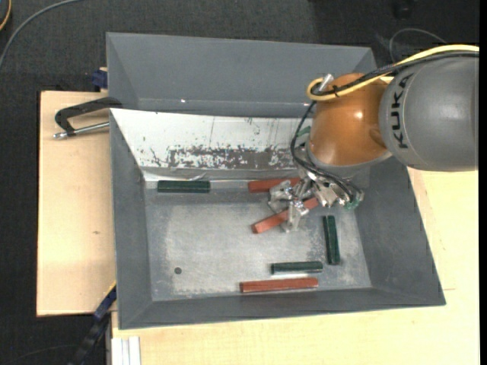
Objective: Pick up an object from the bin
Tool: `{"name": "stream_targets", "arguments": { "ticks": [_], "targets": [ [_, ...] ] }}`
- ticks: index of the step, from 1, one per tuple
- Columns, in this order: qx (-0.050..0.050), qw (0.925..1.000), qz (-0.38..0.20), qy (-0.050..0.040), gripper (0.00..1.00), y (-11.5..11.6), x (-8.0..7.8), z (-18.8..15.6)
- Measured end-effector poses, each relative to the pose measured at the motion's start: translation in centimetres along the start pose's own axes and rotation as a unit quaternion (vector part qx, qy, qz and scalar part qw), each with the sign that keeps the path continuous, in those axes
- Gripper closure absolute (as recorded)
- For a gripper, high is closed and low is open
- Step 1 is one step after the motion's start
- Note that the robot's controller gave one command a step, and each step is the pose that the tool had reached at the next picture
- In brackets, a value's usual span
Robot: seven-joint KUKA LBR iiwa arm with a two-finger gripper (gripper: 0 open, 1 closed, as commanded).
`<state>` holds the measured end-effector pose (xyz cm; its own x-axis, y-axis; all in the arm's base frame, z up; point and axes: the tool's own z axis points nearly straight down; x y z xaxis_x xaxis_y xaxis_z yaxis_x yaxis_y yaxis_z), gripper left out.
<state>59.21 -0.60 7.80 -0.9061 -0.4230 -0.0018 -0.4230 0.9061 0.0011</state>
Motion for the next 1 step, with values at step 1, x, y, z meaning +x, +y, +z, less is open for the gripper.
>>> {"name": "stream_targets", "arguments": {
  "ticks": [1],
  "targets": [
    [0.004,0.9998,-0.018,-0.0064,1.0,-0.02,0.76,-17.5]
  ]
}}
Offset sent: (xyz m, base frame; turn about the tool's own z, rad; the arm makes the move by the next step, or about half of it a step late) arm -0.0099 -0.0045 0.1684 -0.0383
